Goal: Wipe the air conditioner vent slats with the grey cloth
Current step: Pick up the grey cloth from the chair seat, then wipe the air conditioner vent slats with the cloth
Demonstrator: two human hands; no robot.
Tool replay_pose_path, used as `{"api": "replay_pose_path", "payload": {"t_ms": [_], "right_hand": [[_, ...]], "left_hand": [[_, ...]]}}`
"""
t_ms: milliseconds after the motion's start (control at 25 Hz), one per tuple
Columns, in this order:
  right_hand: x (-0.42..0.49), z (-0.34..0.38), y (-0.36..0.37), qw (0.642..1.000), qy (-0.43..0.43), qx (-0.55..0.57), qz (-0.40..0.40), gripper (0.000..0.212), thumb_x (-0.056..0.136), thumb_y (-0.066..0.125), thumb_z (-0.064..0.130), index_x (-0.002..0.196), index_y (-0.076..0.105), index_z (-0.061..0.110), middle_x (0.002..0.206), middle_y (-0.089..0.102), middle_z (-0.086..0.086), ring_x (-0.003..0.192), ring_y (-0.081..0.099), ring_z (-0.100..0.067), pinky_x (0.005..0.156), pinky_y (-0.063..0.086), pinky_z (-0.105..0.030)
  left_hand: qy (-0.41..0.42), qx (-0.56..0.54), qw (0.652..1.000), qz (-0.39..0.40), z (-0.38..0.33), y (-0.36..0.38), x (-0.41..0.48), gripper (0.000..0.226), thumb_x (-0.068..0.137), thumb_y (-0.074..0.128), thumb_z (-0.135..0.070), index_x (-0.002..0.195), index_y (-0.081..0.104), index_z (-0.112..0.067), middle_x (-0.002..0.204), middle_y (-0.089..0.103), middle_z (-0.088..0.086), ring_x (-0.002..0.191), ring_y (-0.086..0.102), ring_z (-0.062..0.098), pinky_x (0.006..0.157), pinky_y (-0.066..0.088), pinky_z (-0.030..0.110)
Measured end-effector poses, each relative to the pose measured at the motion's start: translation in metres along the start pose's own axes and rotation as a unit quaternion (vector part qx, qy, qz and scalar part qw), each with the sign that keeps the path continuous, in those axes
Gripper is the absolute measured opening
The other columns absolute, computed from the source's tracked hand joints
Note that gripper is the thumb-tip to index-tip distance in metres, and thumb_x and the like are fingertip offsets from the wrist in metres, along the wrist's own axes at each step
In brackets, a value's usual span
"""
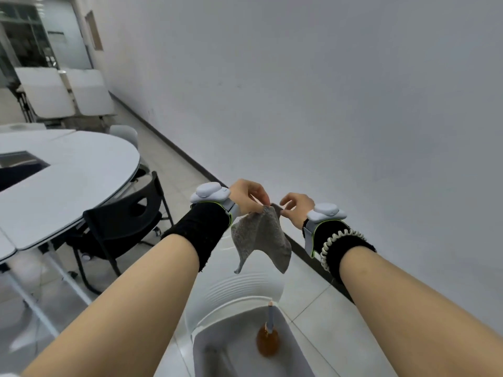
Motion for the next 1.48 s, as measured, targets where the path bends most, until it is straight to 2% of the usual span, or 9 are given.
{"api": "replay_pose_path", "payload": {"t_ms": [80, 160, 280, 400, 680, 880, 1160, 1280, 1480], "right_hand": [[-0.003, -0.004, -0.025, 1.0, 0.004, -0.016, -0.01, 0.012, 0.082, 0.067, 0.012, 0.094, 0.069, 0.01, 0.098, 0.072, -0.014, 0.088, 0.066, -0.03, 0.073, 0.046, -0.028], [-0.008, -0.013, -0.056, 0.999, 0.017, -0.033, -0.037, 0.011, 0.082, 0.064, 0.006, 0.09, 0.072, 0.008, 0.099, 0.073, -0.014, 0.091, 0.066, -0.03, 0.072, 0.045, -0.025], [-0.023, -0.024, -0.107, 0.995, 0.031, -0.031, -0.09, 0.014, 0.082, 0.06, 0.002, 0.088, 0.072, 0.007, 0.094, 0.072, -0.014, 0.078, 0.061, -0.027, 0.07, 0.044, -0.025], [-0.045, -0.033, -0.163, 0.99, 0.038, -0.024, -0.133, 0.013, 0.081, 0.061, 0.002, 0.085, 0.072, 0.007, 0.087, 0.069, -0.013, 0.069, 0.057, -0.024, 0.067, 0.045, -0.026], [-0.112, -0.066, -0.284, 0.966, 0.064, -0.074, -0.238, 0.01, 0.076, 0.067, 0.016, 0.077, 0.075, 0.023, 0.06, 0.054, 0.006, 0.067, 0.052, -0.02, 0.051, 0.034, -0.019], [-0.187, -0.097, -0.384, 0.934, 0.092, -0.09, -0.335, 0.012, 0.074, 0.065, 0.016, 0.07, 0.073, 0.024, 0.056, 0.054, 0.005, 0.063, 0.055, -0.021, 0.061, 0.039, -0.024], [-0.302, -0.154, -0.516, 0.871, 0.131, 0.023, -0.474, 0.025, 0.083, 0.056, 0.003, 0.064, 0.063, 0.017, 0.037, 0.06, -0.002, 0.025, 0.056, -0.011, 0.032, 0.045, -0.013], [-0.343, -0.166, -0.56, 0.838, 0.117, 0.041, -0.532, 0.029, 0.085, 0.054, 0.003, 0.062, 0.06, 0.019, 0.051, 0.066, -0.01, 0.036, 0.062, -0.017, 0.045, 0.056, -0.025], [-0.415, -0.176, -0.62, 0.783, 0.089, 0.004, -0.615, 0.033, 0.083, 0.057, 0.006, 0.057, 0.058, 0.027, 0.068, 0.073, -0.013, 0.058, 0.07, -0.023, 0.066, 0.062, -0.04]], "left_hand": [[0.028, -0.011, 0.999, 0.014, -0.027, 0.007, 0.006, 0.031, 0.069, 0.063, 0.005, 0.062, 0.064, -0.025, 0.072, 0.072, -0.003, 0.063, 0.062, 0.011, 0.067, 0.054, 0.025], [0.051, -0.009, 0.998, 0.027, -0.053, 0.016, 0.011, 0.027, 0.07, 0.062, 0.008, 0.069, 0.066, -0.018, 0.086, 0.07, 0.01, 0.066, 0.06, 0.018, 0.061, 0.053, 0.019], [0.064, 0.001, 0.997, 0.049, -0.083, 0.03, 0.019, 0.026, 0.074, 0.062, 0.009, 0.093, 0.069, -0.007, 0.092, 0.07, 0.013, 0.06, 0.056, 0.008, 0.037, 0.04, 0.005], [0.072, 0.011, 0.992, 0.102, -0.11, 0.056, 0.029, 0.035, 0.076, 0.062, 0.006, 0.104, 0.067, -0.013, 0.091, 0.071, 0.008, 0.063, 0.06, 0.005, 0.048, 0.046, 0.01], [0.152, 0.039, 0.982, 0.107, -0.194, 0.12, 0.045, 0.02, 0.07, 0.073, -0.004, 0.089, 0.072, -0.012, 0.069, 0.066, -0.004, 0.065, 0.06, 0.012, 0.056, 0.045, 0.017], [0.224, 0.059, 0.972, 0.047, -0.298, 0.167, 0.039, 0.013, 0.068, 0.078, -0.02, 0.07, 0.068, -0.027, 0.066, 0.058, -0.007, 0.055, 0.049, 0.009, 0.054, 0.038, 0.022], [0.294, -0.068, 0.953, -0.011, -0.457, 0.242, -0.006, 0.024, 0.067, 0.063, -0.018, 0.048, 0.061, -0.031, 0.036, 0.056, -0.008, 0.038, 0.054, 0.008, 0.042, 0.037, 0.013], [0.312, -0.169, 0.935, 0.01, -0.507, 0.271, -0.029, 0.016, 0.071, 0.057, -0.013, 0.062, 0.066, -0.024, 0.04, 0.065, -0.006, 0.042, 0.065, 0.008, 0.046, 0.05, 0.013], [0.408, -0.205, 0.89, 0.005, -0.588, 0.305, -0.07, 0.022, 0.075, 0.057, -0.011, 0.088, 0.069, -0.026, 0.084, 0.075, -0.001, 0.08, 0.069, 0.018, 0.077, 0.055, 0.026]]}}
Point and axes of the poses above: each hand's wrist, its own x-axis towards the middle knuckle, its own y-axis out of the palm, z = x × y, the point moved 8 cm from there along x, towards the middle knuckle
